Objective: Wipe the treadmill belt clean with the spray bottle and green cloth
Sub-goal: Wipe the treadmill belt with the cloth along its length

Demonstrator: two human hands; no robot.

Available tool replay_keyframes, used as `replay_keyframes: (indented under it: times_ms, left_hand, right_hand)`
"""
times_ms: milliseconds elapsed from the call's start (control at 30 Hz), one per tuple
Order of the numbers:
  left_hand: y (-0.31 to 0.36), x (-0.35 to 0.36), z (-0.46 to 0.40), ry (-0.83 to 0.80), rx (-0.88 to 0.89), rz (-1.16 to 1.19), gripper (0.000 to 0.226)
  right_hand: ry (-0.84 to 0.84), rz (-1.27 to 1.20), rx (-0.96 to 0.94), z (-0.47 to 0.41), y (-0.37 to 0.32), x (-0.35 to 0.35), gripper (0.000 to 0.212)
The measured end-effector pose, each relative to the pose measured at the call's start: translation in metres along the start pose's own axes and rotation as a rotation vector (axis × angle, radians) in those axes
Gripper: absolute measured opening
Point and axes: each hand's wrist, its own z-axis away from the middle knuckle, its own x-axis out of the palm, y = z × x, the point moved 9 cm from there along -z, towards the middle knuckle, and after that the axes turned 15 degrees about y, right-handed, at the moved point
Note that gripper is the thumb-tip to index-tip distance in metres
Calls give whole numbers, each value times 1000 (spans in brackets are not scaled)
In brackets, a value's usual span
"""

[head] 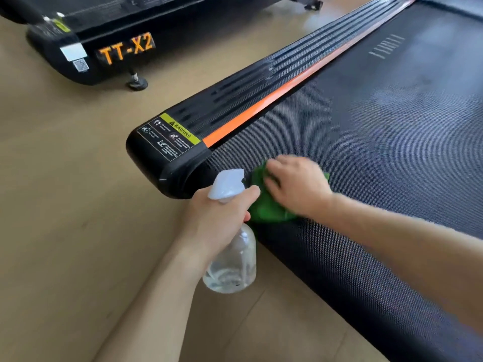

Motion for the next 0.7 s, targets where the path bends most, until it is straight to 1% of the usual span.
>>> replay_keyframes:
  times_ms: [67,100,167,200,300,400,467,533,567,667,700]
  left_hand:
    - [0,-1,-1,-5,2,6,32]
    - [1,-2,-1,-3,10,7,31]
    - [2,-7,-4,4,18,7,31]
    - [4,-9,-4,6,16,8,32]
    - [5,-9,-4,11,3,8,34]
    - [6,-5,-2,11,6,-20,34]
    - [5,-3,-1,5,6,-25,34]
    - [4,-3,-2,4,4,-19,32]
    - [3,-4,-2,7,-6,-15,31]
    - [5,-9,0,0,0,7,28]
    - [5,-12,0,5,7,13,29]
  right_hand:
    - [16,150,263,-31,50,16,29]
    - [18,191,352,-38,64,22,30]
    - [25,225,396,-40,62,23,30]
    - [25,212,373,-33,50,18,29]
    - [29,73,199,9,-10,-5,24]
    - [-45,-59,0,40,-55,-16,26]
    - [-70,-94,-90,39,-54,-12,28]
    - [-33,-68,-86,15,-33,-3,28]
    - [-7,-28,-25,-4,-15,4,27]
    - [6,144,289,-43,48,26,29]
    - [14,178,338,-46,56,29,29]
